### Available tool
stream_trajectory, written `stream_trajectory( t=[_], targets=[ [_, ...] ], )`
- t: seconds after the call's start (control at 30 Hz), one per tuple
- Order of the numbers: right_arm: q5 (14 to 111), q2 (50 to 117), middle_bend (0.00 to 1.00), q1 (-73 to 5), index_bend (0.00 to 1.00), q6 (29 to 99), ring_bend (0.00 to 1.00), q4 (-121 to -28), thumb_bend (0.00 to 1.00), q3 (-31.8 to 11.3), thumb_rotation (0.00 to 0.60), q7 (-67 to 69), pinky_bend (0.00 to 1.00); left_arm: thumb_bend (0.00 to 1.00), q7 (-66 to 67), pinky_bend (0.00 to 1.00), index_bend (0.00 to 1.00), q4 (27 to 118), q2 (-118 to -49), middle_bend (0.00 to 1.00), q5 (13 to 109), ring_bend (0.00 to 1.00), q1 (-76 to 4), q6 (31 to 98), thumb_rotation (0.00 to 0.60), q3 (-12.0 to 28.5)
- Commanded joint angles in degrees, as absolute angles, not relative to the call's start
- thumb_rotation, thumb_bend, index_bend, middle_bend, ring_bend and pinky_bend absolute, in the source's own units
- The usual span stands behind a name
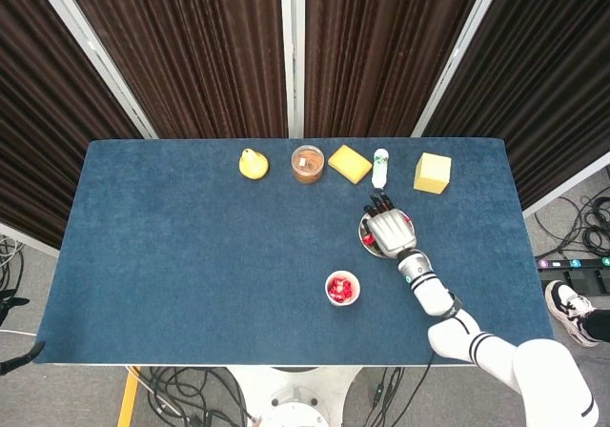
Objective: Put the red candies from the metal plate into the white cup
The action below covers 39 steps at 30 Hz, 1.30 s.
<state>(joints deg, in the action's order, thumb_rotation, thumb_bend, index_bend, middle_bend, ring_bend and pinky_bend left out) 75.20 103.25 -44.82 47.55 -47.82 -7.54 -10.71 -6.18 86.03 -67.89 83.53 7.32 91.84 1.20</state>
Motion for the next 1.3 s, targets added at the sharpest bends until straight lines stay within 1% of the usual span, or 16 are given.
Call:
stream_trajectory(
  t=[0.03,0.2,0.3,0.4,0.5,0.63,0.73,0.9,1.17,1.3],
  targets=[
    [75.7,102.2,0.2,-44.3,0.58,48.5,0.0,-48.9,0.38,-7.5,0.6,-10.1,0.0,0.12,-6.1,0.26,0.37,86.1,-67.8,0.31,83.6,0.27,7.3,91.9,0.6,1.2],
    [77.6,98.2,0.2,-42.4,0.58,52.5,0.0,-53.9,0.38,-7.0,0.6,-8.0,0.0,0.12,-6.0,0.26,0.37,86.3,-67.8,0.31,83.7,0.27,7.3,91.9,0.6,1.2],
    [80.6,94.0,0.2,-40.8,0.58,56.9,0.0,-60.6,0.38,-6.3,0.6,-5.4,0.0,0.12,-5.9,0.26,0.37,86.4,-67.7,0.31,83.9,0.27,7.2,91.9,0.6,1.2],
    [84.7,89.0,0.2,-39.4,0.58,61.3,0.0,-69.6,0.38,-5.1,0.6,-3.3,0.0,0.12,-5.4,0.26,0.37,86.8,-67.4,0.31,84.2,0.27,7.0,92.0,0.6,1.3],
    [87.7,85.6,0.2,-39.3,0.58,63.1,0.0,-76.3,0.38,-4.2,0.6,-2.9,0.0,0.12,-4.9,0.26,0.37,87.3,-67.3,0.31,84.4,0.27,6.8,92.0,0.6,1.3],
    [90.6,82.8,0.2,-39.8,0.58,62.8,0.0,-83.5,0.38,-3.0,0.6,-4.6,0.0,0.12,-4.5,0.26,0.37,88.0,-67.0,0.31,84.8,0.27,6.7,92.3,0.6,1.3],
    [91.4,82.5,0.19,-40.1,0.58,61.8,0.0,-85.7,0.38,-2.2,0.6,-6.7,0.0,0.12,-4.3,0.26,0.37,88.3,-66.9,0.31,84.5,0.27,6.9,92.3,0.6,1.2],
    [91.6,83.2,0.18,-40.3,0.58,60.1,0.0,-86.6,0.38,-1.1,0.6,-9.2,0.0,0.12,-4.3,0.26,0.37,88.5,-66.9,0.31,84.5,0.27,7.0,92.5,0.6,1.1],
    [90.8,84.9,0.16,-40.4,0.49,58.4,0.0,-85.8,0.38,-0.8,0.6,-11.6,0.0,0.12,-4.8,0.26,0.37,88.0,-67.2,0.31,84.4,0.27,7.2,92.6,0.6,1.1],
    [90.2,85.1,0.15,-40.4,0.43,57.6,0.0,-85.8,0.38,-1.0,0.6,-12.7,0.0,0.12,-5.3,0.27,0.37,87.6,-67.3,0.31,84.3,0.27,7.4,92.9,0.6,1.1]
  ],
)
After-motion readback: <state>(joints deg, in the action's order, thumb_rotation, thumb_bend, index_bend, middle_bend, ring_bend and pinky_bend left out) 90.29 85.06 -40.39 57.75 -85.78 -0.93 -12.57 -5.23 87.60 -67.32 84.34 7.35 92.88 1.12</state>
